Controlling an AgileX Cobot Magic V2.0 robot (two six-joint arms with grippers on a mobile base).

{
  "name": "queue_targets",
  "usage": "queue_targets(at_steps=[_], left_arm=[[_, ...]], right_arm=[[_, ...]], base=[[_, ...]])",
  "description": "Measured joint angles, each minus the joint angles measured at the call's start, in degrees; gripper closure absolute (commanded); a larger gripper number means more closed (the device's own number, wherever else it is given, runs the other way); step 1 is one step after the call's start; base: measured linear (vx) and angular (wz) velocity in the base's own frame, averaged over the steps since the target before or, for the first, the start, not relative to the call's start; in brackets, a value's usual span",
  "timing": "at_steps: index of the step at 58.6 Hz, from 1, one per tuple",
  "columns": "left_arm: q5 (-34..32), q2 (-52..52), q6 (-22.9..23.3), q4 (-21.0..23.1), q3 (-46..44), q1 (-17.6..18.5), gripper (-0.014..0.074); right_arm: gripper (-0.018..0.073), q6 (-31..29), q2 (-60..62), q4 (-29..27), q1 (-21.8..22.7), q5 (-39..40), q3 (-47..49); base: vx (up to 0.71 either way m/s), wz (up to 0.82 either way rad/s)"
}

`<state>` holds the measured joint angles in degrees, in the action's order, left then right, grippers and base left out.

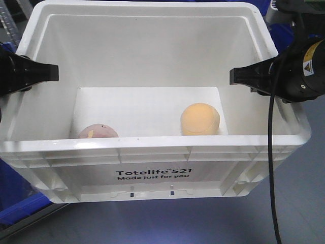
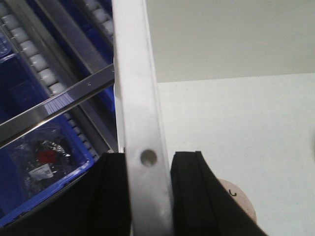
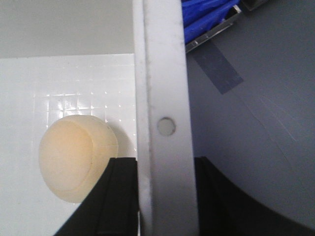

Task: Place moving items into box and shelve
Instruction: 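Hold the tote with both grippers while the base drives away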

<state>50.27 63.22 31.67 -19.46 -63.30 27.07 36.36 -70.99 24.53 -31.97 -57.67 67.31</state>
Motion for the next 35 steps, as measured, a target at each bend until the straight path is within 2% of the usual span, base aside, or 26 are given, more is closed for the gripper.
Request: queue_targets(at_steps=[35], left_arm=[[0.0, 0.0, 0.0, 0.0, 0.0, 0.0, 0.0449]], right_arm=[[0.0499, 0.0, 0.0, 0.0, 0.0, 0.0, 0.0]], base=[[0.10, 0.52]])
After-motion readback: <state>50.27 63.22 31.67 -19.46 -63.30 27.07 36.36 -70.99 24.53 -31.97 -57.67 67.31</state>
